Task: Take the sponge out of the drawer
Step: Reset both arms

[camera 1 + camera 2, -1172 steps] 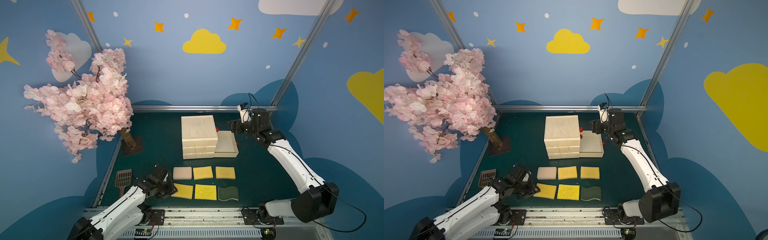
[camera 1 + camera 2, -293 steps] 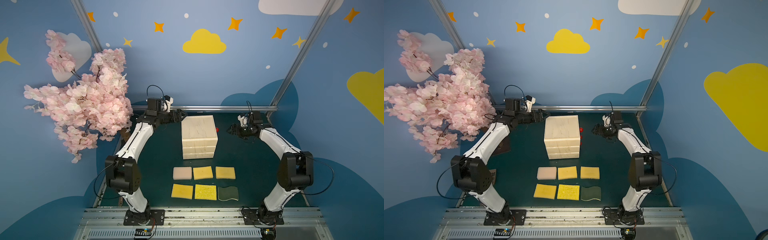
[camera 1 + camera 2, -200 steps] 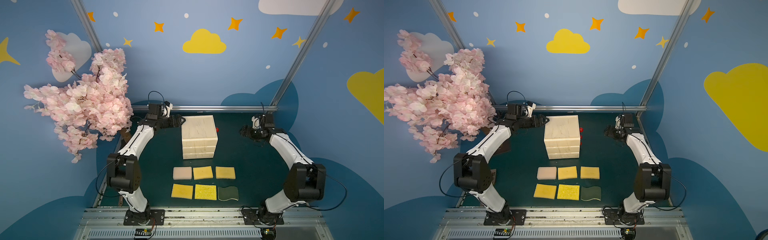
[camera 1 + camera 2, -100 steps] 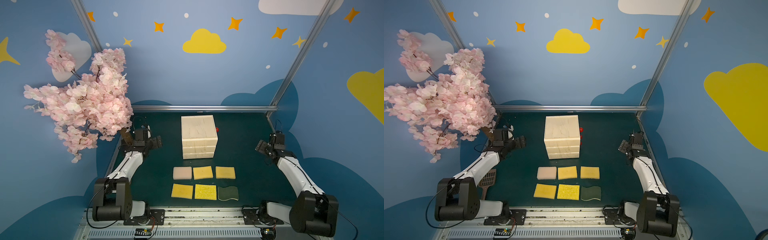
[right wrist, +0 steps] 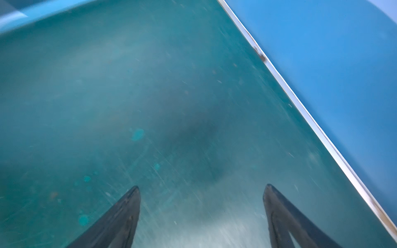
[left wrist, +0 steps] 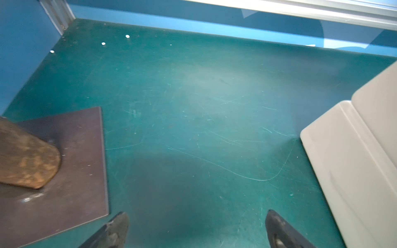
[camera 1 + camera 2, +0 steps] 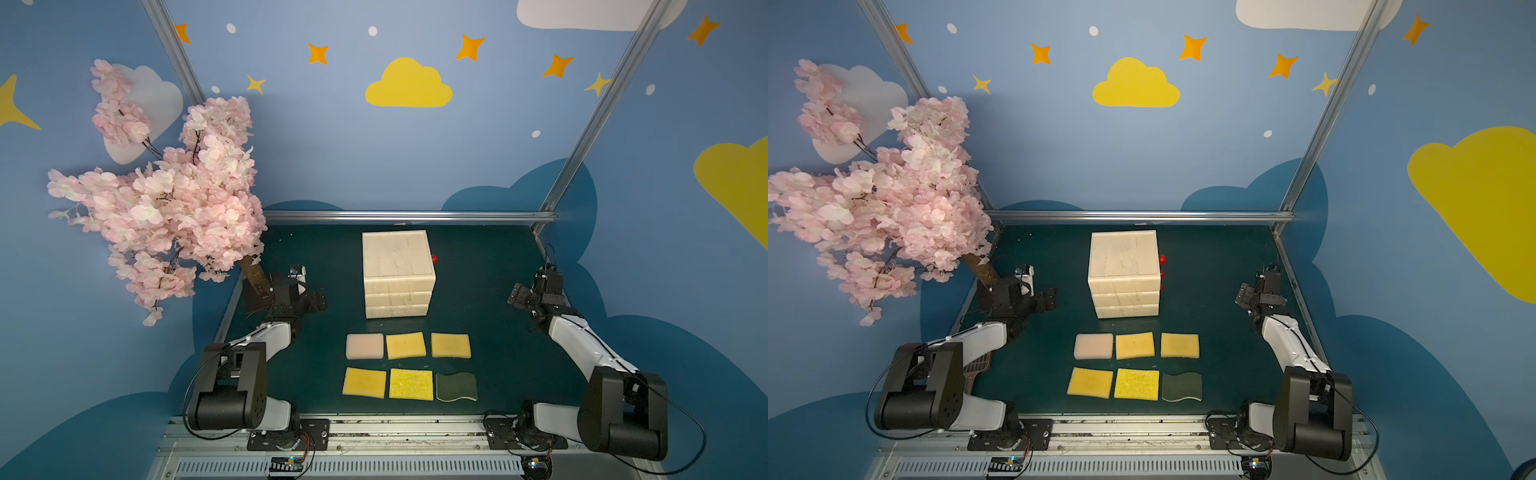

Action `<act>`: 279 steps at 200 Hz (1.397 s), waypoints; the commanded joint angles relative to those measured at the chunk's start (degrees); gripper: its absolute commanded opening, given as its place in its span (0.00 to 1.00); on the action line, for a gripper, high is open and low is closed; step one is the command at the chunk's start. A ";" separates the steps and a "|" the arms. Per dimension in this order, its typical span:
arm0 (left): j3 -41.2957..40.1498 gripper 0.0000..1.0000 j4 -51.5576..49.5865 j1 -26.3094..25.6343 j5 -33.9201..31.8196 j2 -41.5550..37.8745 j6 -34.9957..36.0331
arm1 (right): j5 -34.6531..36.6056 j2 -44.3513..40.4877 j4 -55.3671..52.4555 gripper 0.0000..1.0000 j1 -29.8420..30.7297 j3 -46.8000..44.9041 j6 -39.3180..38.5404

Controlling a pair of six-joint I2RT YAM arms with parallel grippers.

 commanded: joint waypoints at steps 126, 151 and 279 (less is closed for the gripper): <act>-7.69 0.99 22.55 0.94 0.25 4.43 0.85 | -6.41 9.87 37.16 0.89 7.23 -13.50 -13.59; -7.55 0.99 22.44 0.84 0.30 4.41 1.05 | -6.07 10.13 38.03 0.89 8.41 -13.68 -15.03; -7.83 0.99 22.88 -1.43 -7.67 4.32 0.89 | -8.69 10.49 35.75 0.89 6.49 -12.35 -13.76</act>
